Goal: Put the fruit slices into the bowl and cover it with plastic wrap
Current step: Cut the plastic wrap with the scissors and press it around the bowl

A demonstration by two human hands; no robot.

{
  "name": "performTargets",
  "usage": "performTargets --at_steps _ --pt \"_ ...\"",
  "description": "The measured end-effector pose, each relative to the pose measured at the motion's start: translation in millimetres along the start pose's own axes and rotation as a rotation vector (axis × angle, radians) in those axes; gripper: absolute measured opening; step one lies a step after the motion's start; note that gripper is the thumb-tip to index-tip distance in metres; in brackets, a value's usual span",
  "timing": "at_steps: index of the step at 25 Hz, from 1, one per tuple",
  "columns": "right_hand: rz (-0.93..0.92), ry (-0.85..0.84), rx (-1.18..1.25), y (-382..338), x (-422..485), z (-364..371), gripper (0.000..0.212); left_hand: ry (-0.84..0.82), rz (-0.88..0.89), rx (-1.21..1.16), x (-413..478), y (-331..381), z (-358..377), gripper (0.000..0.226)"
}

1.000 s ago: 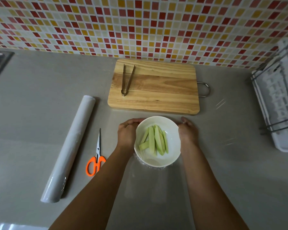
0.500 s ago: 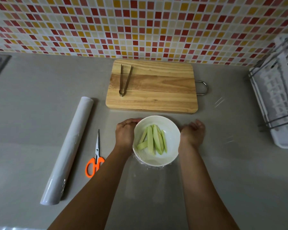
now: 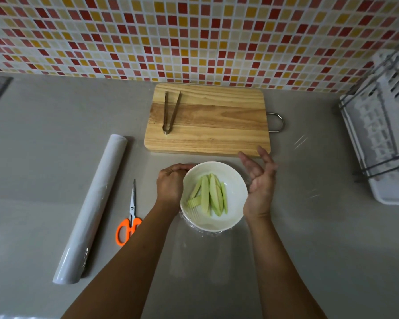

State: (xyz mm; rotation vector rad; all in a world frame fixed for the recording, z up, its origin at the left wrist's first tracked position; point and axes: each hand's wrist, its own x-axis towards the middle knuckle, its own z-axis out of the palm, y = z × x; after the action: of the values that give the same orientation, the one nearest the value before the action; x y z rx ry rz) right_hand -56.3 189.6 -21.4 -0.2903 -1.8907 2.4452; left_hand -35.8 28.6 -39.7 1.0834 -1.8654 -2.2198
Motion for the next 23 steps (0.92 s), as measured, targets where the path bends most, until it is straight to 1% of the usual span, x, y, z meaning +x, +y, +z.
performTargets --at_steps 1,2,3,4,7,10,12,14,17,18,19,21,22,23 --pt "0.048 -0.102 0.003 2 1 -1 0.055 0.000 0.009 0.016 0 0 0 0.039" --pt "0.103 -0.167 0.009 3 3 -2 0.069 -0.003 0.023 0.045 1 1 0 0.038" --pt "0.146 -0.212 0.014 4 5 -3 0.082 -0.011 0.043 0.083 1 1 0 0.036" --pt "0.175 -0.246 0.005 5 7 -2 0.089 -0.014 0.053 0.110 2 0 0 0.034" --pt "0.195 -0.312 -0.067 11 7 -2 0.089 0.024 0.002 0.065 3 -2 1 0.033" --pt "0.224 -0.285 -0.066 21 6 -4 0.091 0.012 0.004 0.040 4 -5 3 0.029" --pt "0.263 -0.274 -0.090 25 8 -5 0.085 0.013 -0.008 0.047 5 -6 3 0.030" --pt "0.303 -0.236 -0.179 25 11 -4 0.080 0.010 -0.008 0.067 5 -6 2 0.030" --pt "0.340 -0.221 -0.310 20 9 -2 0.081 -0.012 -0.002 0.151 3 -5 2 0.027" --pt "0.317 -0.176 -0.346 20 7 -2 0.080 -0.010 -0.019 0.141 2 -5 1 0.025" --pt "0.247 -0.071 -0.372 21 5 -2 0.074 -0.008 -0.030 0.138 1 -4 1 0.024" --pt "-0.029 0.217 -0.344 20 -1 -7 0.054 -0.005 0.024 0.182 1 -4 -1 0.022" --pt "-0.121 0.261 -0.300 21 -5 -11 0.049 0.004 0.051 0.182 1 -5 -1 0.023" --pt "-0.124 0.205 -0.269 25 -9 -15 0.048 0.020 0.049 0.141 0 -5 -1 0.023"
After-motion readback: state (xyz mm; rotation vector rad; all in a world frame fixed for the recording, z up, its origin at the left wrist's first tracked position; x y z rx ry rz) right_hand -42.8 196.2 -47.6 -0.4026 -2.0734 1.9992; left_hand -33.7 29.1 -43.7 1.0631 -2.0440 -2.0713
